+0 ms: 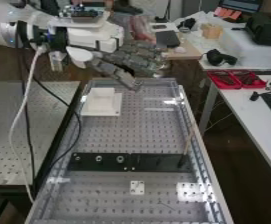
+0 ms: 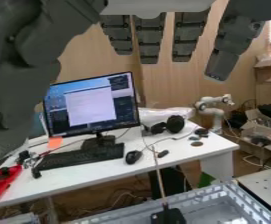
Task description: Grab the paper clip and place it in the clear container
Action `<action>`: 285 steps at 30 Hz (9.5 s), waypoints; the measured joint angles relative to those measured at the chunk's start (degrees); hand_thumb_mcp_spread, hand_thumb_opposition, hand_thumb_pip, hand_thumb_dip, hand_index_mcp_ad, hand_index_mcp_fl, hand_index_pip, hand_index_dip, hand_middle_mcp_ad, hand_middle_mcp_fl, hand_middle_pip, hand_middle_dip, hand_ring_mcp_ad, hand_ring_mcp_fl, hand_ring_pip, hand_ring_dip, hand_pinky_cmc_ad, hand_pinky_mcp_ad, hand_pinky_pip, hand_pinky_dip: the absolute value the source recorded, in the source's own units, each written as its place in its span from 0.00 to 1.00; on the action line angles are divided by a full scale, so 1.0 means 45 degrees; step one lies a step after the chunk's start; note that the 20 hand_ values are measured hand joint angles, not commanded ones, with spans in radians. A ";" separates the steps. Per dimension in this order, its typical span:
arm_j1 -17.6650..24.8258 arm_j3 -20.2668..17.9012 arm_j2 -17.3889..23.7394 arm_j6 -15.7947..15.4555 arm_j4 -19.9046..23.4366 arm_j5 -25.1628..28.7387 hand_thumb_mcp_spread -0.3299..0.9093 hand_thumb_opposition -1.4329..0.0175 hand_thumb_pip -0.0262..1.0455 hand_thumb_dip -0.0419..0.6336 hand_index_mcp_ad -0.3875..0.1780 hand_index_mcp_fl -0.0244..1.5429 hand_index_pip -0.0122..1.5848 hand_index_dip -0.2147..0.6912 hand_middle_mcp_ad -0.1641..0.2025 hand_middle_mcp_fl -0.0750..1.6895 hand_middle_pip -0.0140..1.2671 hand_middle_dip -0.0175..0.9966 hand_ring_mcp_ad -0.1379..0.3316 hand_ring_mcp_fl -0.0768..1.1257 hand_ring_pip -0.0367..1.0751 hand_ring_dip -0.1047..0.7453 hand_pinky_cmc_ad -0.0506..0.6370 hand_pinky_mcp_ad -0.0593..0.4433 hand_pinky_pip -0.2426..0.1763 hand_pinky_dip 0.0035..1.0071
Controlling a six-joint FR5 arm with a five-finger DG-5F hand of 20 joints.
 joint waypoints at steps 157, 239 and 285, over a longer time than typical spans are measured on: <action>-0.5410 0.3654 -0.8157 -0.3736 0.2871 -0.8284 0.61 0.39 0.70 0.48 0.43 0.18 0.96 0.29 0.65 0.04 0.11 0.19 0.54 0.06 0.12 0.22 0.53 0.64 0.36 0.34; 0.3846 -0.0965 -0.2058 0.1020 0.5700 0.2585 0.64 0.28 0.64 0.48 0.40 0.43 0.86 0.27 0.64 0.12 0.11 0.19 0.54 0.06 0.12 0.23 0.55 0.65 0.42 0.31; 0.4741 0.3411 -0.7187 0.2666 0.1087 0.3588 0.56 0.37 0.64 0.49 0.39 0.10 0.79 0.27 0.65 0.05 0.11 0.19 0.55 0.06 0.17 0.23 0.55 0.65 0.41 0.45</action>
